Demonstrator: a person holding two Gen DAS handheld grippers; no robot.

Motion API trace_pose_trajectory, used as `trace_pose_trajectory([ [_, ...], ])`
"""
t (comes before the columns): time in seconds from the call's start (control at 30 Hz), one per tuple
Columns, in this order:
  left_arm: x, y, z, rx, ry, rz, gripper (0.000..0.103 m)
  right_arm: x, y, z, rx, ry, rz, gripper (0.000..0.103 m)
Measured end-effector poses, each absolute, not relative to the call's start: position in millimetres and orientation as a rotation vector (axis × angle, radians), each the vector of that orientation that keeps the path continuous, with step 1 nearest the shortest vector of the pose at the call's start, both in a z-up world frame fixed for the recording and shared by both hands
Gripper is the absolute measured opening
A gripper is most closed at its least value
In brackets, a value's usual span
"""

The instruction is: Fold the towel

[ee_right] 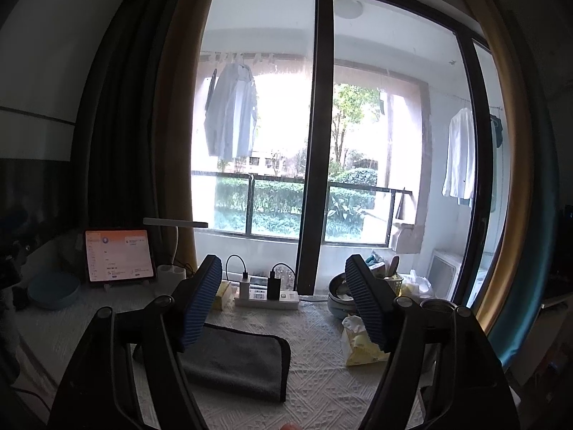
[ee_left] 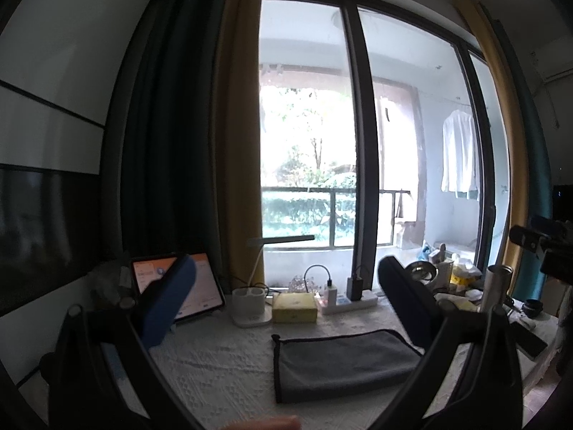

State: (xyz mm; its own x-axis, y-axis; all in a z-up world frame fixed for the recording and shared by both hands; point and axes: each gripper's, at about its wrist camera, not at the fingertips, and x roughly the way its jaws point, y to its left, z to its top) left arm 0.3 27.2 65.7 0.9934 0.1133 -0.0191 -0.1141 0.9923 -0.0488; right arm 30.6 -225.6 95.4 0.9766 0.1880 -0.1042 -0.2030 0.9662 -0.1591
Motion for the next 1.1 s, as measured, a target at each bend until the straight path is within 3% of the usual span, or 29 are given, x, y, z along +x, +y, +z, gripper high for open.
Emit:
trace_pose_trajectory([
  [1.1, 13.7, 28.6, 55.6, -0.068, 0.076, 0.095, 0.102, 35.6, -225.5, 94.4, -0.168, 0.113, 0.209, 0.075],
])
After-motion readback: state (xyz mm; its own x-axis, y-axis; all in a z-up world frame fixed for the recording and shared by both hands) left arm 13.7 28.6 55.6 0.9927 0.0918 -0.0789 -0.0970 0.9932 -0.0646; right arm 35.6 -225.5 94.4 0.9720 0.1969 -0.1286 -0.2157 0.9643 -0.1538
